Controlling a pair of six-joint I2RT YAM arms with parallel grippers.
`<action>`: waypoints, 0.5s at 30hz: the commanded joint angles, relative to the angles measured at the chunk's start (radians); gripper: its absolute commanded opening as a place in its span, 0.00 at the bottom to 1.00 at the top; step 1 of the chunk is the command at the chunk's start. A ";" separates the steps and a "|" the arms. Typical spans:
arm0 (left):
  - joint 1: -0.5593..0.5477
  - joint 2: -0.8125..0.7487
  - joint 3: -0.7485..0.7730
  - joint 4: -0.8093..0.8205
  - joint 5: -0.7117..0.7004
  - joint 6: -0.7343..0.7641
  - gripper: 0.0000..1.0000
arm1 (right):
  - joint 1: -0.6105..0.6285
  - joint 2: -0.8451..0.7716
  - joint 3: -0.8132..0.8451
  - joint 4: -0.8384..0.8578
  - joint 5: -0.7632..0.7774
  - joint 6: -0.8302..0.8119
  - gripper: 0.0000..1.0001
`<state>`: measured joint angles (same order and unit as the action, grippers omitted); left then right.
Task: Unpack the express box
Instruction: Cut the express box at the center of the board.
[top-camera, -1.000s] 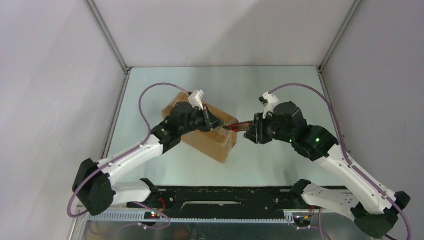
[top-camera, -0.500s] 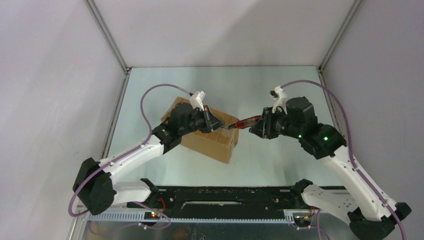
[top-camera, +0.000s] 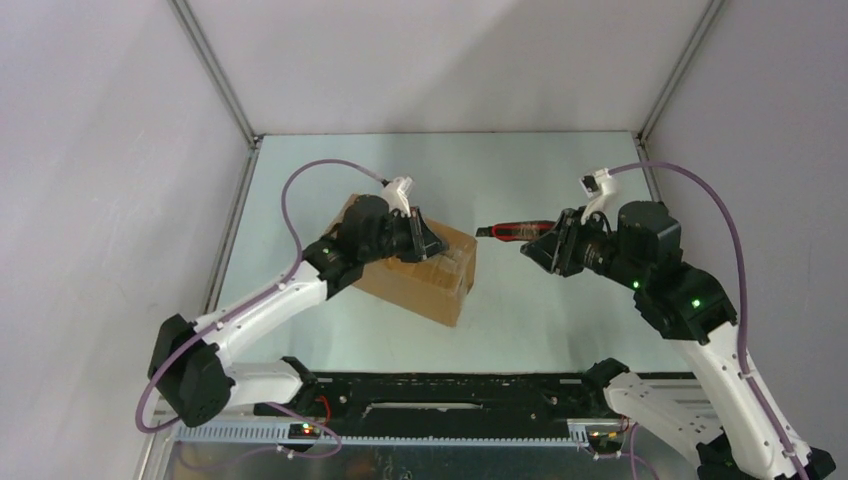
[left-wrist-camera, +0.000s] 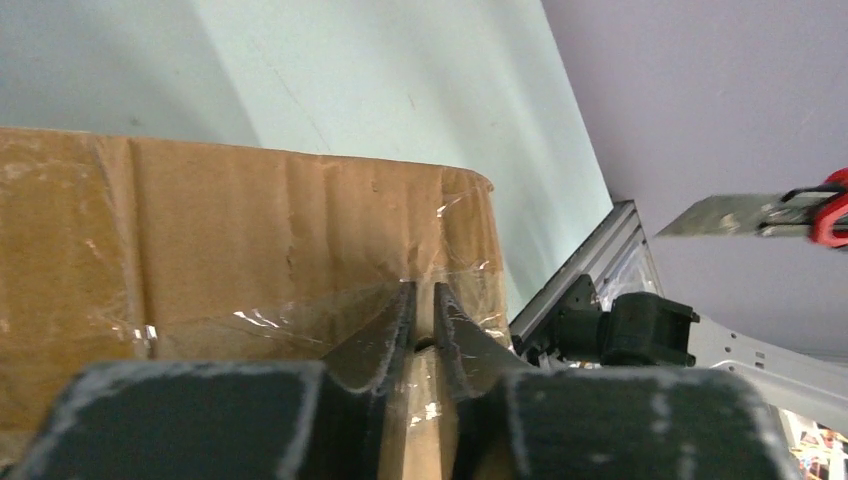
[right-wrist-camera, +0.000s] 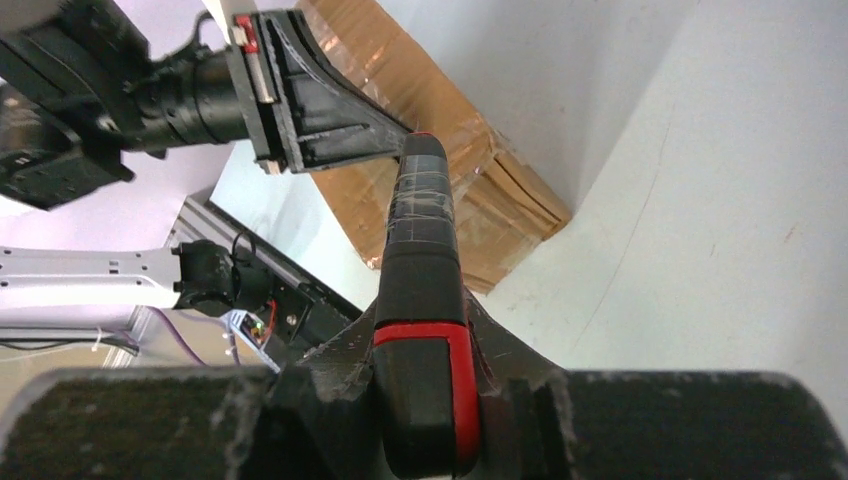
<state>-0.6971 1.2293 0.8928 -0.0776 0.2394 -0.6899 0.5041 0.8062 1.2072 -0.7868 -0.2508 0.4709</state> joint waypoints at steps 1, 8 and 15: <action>0.026 0.019 0.115 -0.363 -0.091 0.130 0.24 | -0.004 0.011 0.014 0.020 -0.064 -0.011 0.00; 0.028 -0.111 0.281 -0.415 -0.034 0.266 0.57 | -0.034 0.019 0.006 0.025 -0.242 -0.029 0.00; 0.043 -0.194 0.324 -0.362 0.362 0.373 0.77 | -0.131 0.031 0.006 0.049 -0.544 -0.020 0.00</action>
<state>-0.6621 1.0679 1.1408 -0.4599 0.3317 -0.4137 0.4007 0.8330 1.2060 -0.7902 -0.5819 0.4561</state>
